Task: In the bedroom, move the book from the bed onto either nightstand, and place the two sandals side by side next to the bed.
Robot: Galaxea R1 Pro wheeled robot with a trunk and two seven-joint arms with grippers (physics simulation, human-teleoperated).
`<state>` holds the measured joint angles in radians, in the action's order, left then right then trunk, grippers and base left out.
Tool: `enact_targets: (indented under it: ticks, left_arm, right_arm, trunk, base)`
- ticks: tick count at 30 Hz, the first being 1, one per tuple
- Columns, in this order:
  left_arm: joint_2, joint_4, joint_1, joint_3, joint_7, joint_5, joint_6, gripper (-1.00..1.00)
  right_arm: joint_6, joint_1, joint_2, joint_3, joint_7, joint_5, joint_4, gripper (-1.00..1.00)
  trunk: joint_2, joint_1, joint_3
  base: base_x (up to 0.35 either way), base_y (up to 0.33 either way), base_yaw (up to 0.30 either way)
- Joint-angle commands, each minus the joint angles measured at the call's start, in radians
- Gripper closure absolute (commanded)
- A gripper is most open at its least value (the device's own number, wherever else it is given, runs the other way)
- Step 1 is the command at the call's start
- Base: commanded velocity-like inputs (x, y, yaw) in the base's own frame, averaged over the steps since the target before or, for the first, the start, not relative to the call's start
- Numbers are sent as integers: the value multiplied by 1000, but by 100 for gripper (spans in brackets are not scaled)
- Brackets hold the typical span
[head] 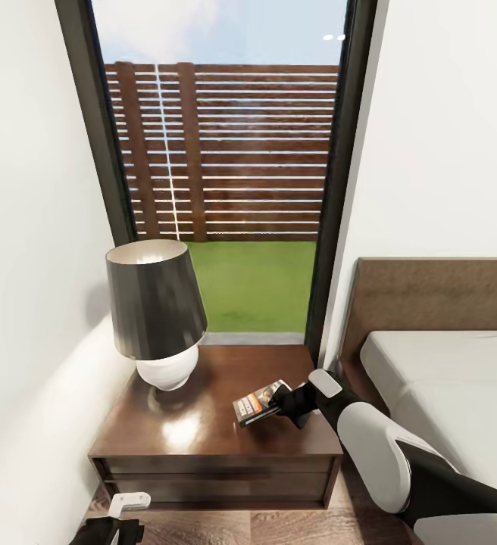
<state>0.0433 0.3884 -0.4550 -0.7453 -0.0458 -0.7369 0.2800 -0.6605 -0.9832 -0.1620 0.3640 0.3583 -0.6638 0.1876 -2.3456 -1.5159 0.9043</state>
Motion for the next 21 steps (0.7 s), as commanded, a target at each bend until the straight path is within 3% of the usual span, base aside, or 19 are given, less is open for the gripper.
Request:
enact_targets:
  ticks: [1, 7, 18, 21]
  left_arm:
    - [1, 3, -1, -6, -5, -7, 4, -100]
    - [1, 3, -1, -6, -5, -7, 4, -100]
    - [1, 3, -1, -6, -5, -7, 4, -100]
    - [1, 3, -1, -6, -5, -7, 4, -100]
  right_arm:
    - [-2, 0, 0, 0, 10, -11, 2, 100]
    - [-2, 0, 1, 0, 11, -11, 3, 100]
    - [-2, -1, 1, 0, 11, -11, 3, 100]
    - [-2, -3, 1, 0, 19, -11, 3, 100]
  trunk:
    - [0, 0, 1]
    - [-28, -15, 14]
    - [-28, -15, 14]
    - [-49, -27, 23]
  base:
    - [0, 0, 0]
    - [0, 0, 0]
    - [0, 0, 0]
    - [0, 0, 0]
